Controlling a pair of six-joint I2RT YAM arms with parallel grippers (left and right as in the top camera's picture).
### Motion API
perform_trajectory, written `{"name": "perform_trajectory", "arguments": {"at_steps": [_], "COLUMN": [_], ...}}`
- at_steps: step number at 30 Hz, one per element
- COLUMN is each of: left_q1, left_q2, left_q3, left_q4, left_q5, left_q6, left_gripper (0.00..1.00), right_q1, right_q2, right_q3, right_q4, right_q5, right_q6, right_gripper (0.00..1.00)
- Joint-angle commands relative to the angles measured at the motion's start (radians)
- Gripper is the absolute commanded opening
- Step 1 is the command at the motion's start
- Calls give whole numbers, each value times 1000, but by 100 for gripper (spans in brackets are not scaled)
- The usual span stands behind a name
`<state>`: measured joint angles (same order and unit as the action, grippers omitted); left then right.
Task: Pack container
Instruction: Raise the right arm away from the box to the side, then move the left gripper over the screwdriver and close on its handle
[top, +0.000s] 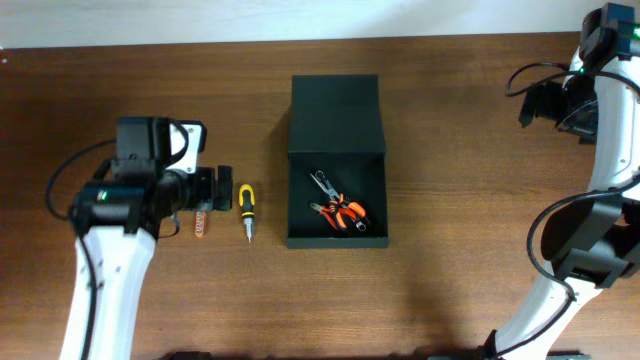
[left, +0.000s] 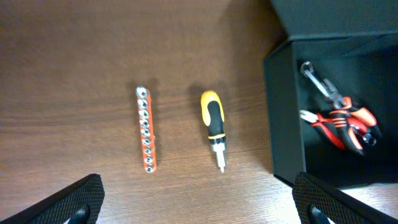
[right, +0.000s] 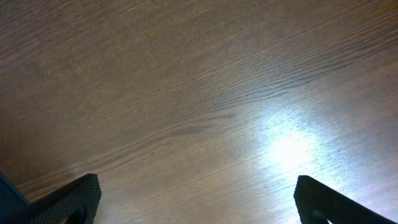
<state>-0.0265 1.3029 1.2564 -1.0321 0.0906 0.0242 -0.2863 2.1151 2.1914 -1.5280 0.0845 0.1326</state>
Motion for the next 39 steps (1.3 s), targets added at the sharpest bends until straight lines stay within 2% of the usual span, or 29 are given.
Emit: {"name": "perform_trajectory", "arguments": {"at_steps": [1, 5, 9, 10, 19, 28, 34, 39], "left_q1": [-4, -42, -99, -130, -157, -157, -157, -156], "left_q2": [153, 280, 353, 392, 463, 553, 628, 661], "left_q3": [16, 19, 19, 19, 19, 19, 19, 19], "left_q4": [-1, 17, 29, 36, 101, 198, 195, 195], "left_q5": [87, 80, -62, -143, -152, -150, -79, -79], "left_q6": [-56, -91, -176, -244, -323, -320, -280, -272], "left_gripper": [99, 99, 99, 99, 99, 99, 99, 99], "right_q1": [5, 5, 5, 5, 5, 5, 5, 5], "right_q2": [-1, -1, -1, -1, -1, -1, -1, -1], "right_q3": [-5, -5, -5, -5, -5, -5, -5, -5], "right_q4": [3, 3, 3, 3, 3, 3, 3, 3], "right_q5": [-37, -36, -36, -36, -36, -36, -36, -36], "right_q6": [11, 11, 11, 11, 11, 11, 11, 11], "right_gripper": [99, 99, 99, 99, 99, 99, 99, 99]}}
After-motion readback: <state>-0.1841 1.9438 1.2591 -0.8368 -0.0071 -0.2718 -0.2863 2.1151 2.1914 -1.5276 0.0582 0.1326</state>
